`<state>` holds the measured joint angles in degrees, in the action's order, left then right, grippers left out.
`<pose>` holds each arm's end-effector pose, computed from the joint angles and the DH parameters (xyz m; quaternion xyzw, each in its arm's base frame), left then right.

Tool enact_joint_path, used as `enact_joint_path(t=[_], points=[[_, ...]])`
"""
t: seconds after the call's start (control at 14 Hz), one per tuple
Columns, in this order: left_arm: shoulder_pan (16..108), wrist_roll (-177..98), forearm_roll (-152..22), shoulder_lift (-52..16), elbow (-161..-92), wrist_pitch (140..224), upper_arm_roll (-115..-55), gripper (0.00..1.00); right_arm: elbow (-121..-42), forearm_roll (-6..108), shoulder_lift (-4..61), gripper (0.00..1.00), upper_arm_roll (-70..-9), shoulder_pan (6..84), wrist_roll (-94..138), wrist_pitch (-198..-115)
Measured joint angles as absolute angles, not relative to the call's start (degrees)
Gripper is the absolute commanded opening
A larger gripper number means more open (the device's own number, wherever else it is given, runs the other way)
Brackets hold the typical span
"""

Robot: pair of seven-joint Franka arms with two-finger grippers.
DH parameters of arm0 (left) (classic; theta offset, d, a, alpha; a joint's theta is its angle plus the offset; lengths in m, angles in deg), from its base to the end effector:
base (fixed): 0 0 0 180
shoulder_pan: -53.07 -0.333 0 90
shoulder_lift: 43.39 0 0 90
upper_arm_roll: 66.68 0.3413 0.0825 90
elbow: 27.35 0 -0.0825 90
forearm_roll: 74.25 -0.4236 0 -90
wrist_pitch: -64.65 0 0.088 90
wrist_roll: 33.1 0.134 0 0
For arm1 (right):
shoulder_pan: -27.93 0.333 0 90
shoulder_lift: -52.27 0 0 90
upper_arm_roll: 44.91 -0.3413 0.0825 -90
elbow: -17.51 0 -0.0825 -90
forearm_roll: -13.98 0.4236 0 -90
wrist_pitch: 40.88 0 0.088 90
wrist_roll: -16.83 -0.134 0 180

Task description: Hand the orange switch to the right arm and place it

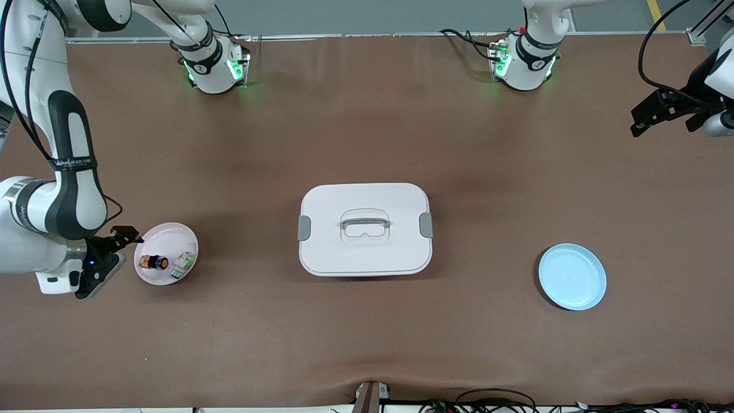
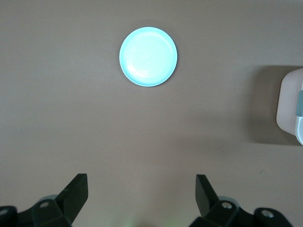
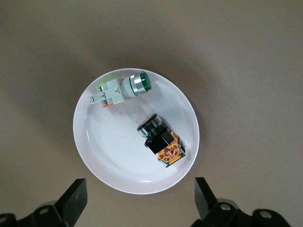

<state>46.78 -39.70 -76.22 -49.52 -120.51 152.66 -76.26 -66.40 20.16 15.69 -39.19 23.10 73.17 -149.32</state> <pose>0.5541 -0.0323 0.6523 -0.9992 -0.0300 -0.0100 0.0253 0.7262 -0.1138 0.2664 -0.9221 -0.3725 0.0758 0.0723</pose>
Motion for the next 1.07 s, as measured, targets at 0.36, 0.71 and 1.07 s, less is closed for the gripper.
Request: enact_joint_path(t=[0.36, 0.71, 1.07], points=[[46.77, -39.7, -76.22, -49.53, -120.49, 152.66, -76.12, 1.0, -65.39, 20.45, 15.68, 1.0, -39.14, 23.03, 49.85, -148.18], [46.77, -39.53, -76.22, -49.53, -120.48, 152.66, -76.09, 1.0, -65.19, 19.58, 15.68, 1.0, -39.17, 23.02, 30.73, -148.18], [46.77, -38.59, -73.49, -49.54, -120.42, 152.66, -75.98, 1.0, -64.94, 17.93, 15.68, 1.0, -39.17, 23.02, 29.62, -148.29]])
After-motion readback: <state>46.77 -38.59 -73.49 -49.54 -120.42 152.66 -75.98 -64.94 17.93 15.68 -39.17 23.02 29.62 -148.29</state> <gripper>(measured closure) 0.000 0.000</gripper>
